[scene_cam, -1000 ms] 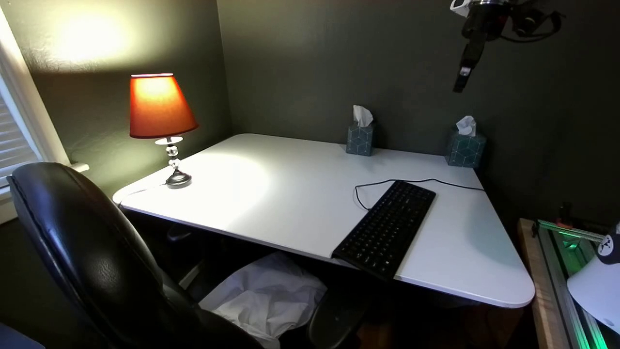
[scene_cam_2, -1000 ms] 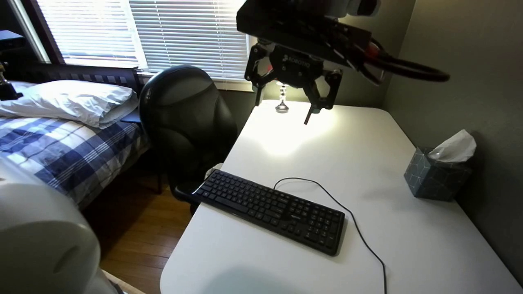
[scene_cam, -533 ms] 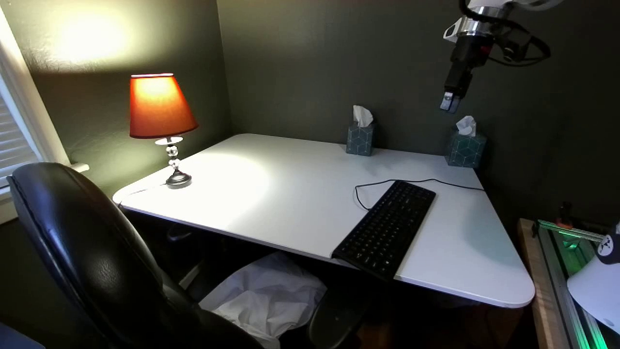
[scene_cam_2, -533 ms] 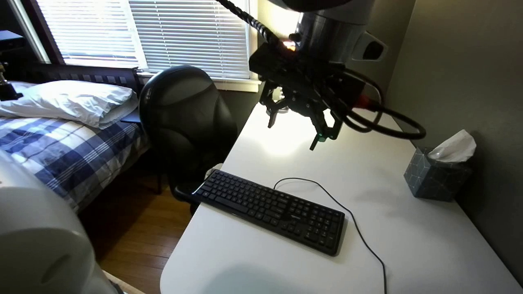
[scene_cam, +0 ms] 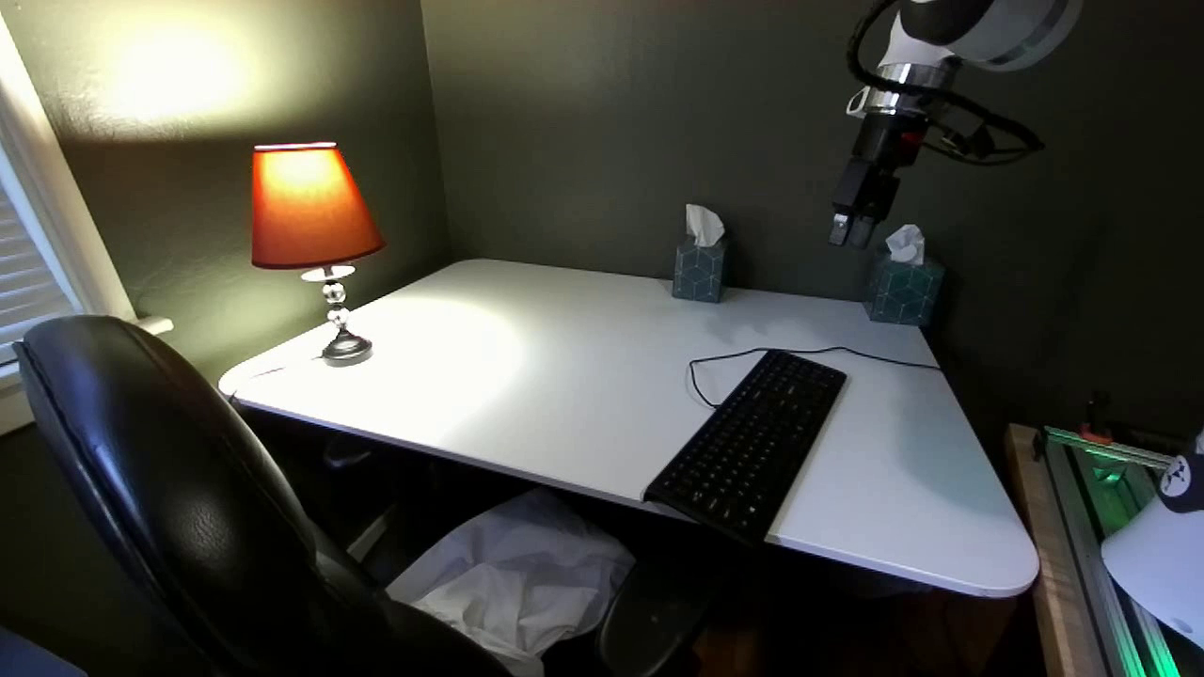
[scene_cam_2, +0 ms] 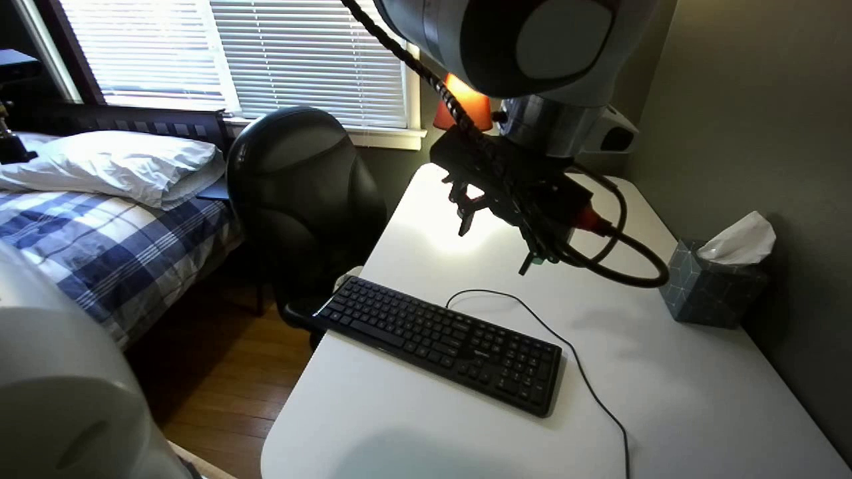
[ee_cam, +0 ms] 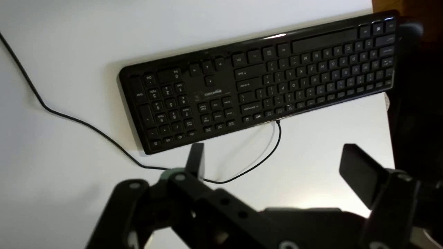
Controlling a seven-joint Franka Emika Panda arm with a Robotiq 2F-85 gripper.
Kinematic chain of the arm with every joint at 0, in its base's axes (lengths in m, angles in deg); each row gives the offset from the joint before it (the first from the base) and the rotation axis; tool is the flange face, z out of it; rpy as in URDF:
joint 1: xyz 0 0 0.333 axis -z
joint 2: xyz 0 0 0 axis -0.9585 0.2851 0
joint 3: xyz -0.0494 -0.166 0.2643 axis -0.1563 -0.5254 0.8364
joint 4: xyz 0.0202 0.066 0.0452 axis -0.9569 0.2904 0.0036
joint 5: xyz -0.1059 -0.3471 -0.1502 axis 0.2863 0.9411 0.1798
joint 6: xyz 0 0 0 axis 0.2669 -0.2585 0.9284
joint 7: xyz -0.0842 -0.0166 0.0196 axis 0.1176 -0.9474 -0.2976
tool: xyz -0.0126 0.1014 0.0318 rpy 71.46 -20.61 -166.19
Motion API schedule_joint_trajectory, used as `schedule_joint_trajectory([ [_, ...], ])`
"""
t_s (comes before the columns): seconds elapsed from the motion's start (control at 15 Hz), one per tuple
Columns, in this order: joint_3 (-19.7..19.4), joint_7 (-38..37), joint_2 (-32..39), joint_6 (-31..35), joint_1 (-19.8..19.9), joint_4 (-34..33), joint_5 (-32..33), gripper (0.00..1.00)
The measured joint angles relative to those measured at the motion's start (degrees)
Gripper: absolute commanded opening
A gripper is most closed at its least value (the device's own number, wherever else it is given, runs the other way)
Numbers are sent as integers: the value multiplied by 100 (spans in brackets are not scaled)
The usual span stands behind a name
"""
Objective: Press a button on the keyboard
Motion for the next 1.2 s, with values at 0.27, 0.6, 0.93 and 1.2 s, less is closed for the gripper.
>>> schedule_joint_trajectory([
  [0.27, 19, -81, 371, 211, 80, -1, -3, 100],
  [0.6, 33, -97, 428, 229, 83, -19, -3, 100],
  [0.93, 110, -125, 471, 252, 130, -18, -3, 100],
  [1.2, 246, -339, 648, 610, 206, 62, -1, 100],
])
